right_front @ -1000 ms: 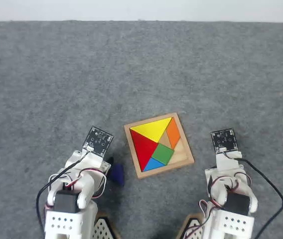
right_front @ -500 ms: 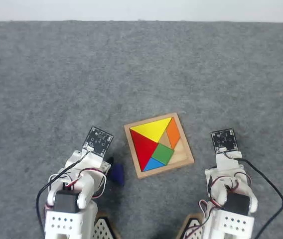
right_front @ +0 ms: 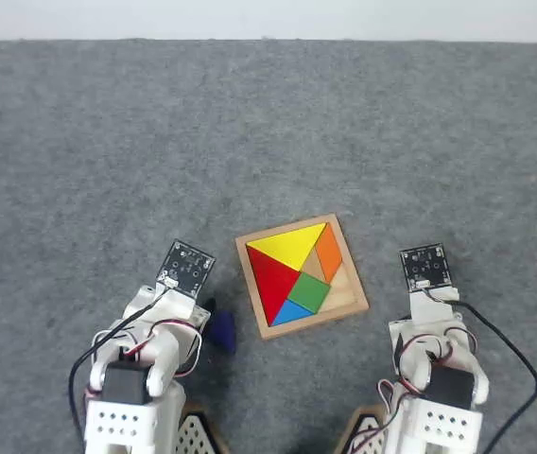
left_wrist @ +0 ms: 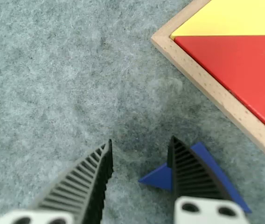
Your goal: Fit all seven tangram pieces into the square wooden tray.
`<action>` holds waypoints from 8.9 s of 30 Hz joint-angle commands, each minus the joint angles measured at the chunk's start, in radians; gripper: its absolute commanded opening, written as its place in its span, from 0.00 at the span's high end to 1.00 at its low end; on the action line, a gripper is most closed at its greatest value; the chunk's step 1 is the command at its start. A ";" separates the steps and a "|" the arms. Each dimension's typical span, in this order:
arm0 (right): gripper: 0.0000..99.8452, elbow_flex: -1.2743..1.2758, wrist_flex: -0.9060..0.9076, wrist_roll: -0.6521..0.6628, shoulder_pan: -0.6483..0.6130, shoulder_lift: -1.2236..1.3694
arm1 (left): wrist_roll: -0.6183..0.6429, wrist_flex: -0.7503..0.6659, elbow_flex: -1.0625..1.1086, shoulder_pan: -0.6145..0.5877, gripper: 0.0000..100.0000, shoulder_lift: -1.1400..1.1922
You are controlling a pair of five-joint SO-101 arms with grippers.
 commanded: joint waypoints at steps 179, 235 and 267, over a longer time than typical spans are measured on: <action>0.99 0.015 0.008 0.008 0.013 -0.008 | -0.011 0.008 -0.012 -0.008 0.81 -0.018; 0.99 0.015 0.008 0.008 0.013 -0.008 | -0.011 0.008 -0.012 -0.008 0.81 -0.018; 0.99 0.014 0.007 0.012 -0.275 -0.008 | -0.161 -0.098 -0.041 -0.066 0.82 -0.015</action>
